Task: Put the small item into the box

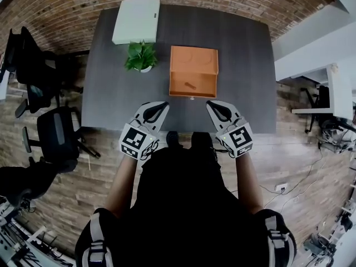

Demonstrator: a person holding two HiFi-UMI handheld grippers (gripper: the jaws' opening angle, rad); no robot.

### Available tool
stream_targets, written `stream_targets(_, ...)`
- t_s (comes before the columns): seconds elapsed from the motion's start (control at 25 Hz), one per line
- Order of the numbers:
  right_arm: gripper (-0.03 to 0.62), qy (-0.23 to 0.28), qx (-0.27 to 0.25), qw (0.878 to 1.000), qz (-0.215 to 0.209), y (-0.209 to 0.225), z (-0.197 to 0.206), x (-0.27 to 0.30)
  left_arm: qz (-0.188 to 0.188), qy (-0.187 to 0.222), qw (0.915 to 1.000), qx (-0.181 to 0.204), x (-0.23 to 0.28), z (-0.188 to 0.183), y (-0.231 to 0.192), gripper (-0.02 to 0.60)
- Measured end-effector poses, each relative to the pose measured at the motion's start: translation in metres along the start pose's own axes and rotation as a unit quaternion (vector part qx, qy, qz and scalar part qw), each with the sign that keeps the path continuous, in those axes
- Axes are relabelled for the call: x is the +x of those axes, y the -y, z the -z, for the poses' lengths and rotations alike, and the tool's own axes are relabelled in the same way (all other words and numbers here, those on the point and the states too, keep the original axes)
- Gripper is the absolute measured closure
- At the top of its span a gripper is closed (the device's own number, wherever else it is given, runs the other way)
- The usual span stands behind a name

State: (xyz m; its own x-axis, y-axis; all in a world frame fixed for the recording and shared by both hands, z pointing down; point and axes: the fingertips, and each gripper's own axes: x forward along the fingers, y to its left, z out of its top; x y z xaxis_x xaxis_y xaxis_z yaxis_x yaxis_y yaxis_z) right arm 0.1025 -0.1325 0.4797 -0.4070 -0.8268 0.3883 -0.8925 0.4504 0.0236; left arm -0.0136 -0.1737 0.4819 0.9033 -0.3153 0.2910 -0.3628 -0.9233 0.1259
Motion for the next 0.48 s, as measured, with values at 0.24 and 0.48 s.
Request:
stream_targets(0.24, 0.569, -0.012, -0.016, 1.000, -0.007, -0.009, 0.002, 0.002, -0.002, 0.000, 1.0000, -0.002, -0.009, 0.002, 0.002, 0.560)
stream_targets(0.48, 0.569, -0.017, -0.037, 0.999, -0.017, -0.022, -0.006, 0.004, -0.007, 0.004, 1.0000, -0.003, -0.018, 0.001, 0.001, 0.560)
